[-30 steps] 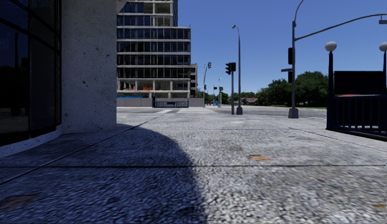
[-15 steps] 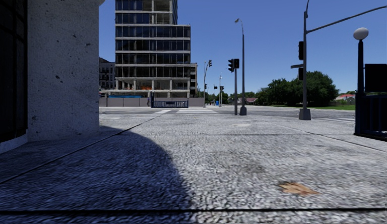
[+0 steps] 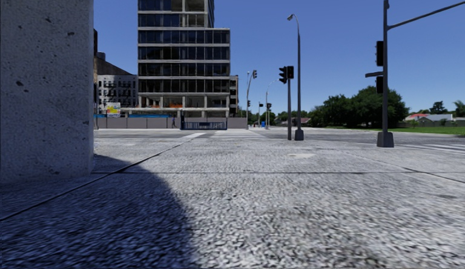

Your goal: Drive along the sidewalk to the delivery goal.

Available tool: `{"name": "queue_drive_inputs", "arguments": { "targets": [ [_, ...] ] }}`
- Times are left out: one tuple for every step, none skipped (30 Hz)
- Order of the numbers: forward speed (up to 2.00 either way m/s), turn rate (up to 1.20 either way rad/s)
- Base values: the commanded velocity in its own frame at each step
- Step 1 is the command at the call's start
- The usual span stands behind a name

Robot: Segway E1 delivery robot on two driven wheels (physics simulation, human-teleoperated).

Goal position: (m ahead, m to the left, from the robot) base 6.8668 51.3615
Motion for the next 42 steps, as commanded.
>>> {"name": "queue_drive_inputs", "arguments": {
  "targets": [
    [2.0, 0.29],
    [2.0, 0.29],
    [2.0, 0.3],
    [2.0, 0.3],
    [2.0, 0.3],
    [2.0, 0.3],
    [2.0, 0.3],
    [2.0, 0.3],
    [2.0, 0.3],
    [2.0, 0.3],
    [2.0, 0.3],
    [2.0, 0.3],
    [2.0, 0.3],
    [2.0, 0.3],
    [2.0, 0.3],
    [2.0, 0.3],
    [2.0, 0.3],
    [2.0, 0.31],
    [2.0, 0.31],
    [2.0, 0.31],
    [2.0, 0.31],
    [2.0, 0.31],
    [2.0, 0.31],
    [2.0, 0.31],
    [2.0, 0.31],
    [2.0, 0.31],
    [2.0, 0.33],
    [2.0, 0.36],
    [2.0, 0.38],
    [2.0, 0.38],
    [2.0, 0.41],
    [2.0, 0.45],
    [2.0, 0.46],
    [2.0, 0.46],
    [2.0, 0.46],
    [2.0, 0.46],
    [2.0, 0.46],
    [2.0, 0.46],
    [2.0, 0.46],
    [2.0, 0.46],
    [2.0, 0.46],
    [2.0, 0.46]
  ]
}}
